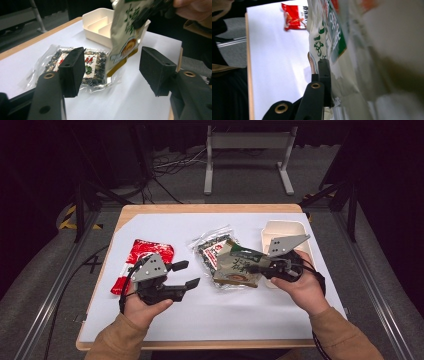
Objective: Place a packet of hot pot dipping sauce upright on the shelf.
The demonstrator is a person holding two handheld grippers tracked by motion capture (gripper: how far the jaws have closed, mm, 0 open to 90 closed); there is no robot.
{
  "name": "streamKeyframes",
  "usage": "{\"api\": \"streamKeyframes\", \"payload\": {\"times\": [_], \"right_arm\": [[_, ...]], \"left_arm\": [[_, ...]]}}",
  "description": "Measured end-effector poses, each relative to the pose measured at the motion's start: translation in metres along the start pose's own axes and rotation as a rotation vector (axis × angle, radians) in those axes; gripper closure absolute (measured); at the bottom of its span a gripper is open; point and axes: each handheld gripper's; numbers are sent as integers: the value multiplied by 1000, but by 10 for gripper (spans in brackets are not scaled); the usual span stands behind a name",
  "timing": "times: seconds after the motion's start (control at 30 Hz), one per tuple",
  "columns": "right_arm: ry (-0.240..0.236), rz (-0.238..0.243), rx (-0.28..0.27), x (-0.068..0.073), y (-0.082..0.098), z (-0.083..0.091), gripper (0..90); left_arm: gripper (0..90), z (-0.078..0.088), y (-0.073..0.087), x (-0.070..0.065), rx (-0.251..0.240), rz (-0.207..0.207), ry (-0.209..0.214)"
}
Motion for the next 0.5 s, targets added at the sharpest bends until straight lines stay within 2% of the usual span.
{"api": "streamKeyframes", "payload": {"times": [0.23,0.5], "right_arm": [[33,9,15,-11,-7,10,892],[56,6,31,-24,-11,17,891]], "left_arm": [[330,2,9,16,13,33,-41],[309,1,19,29,23,26,-70]]}}
Point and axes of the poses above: each handheld gripper's, and its own axes: z roughly backward along the jaws, y roughly out of its underside, x roughly to its left, and after that the axes turned 13 degrees about -x, right-handed
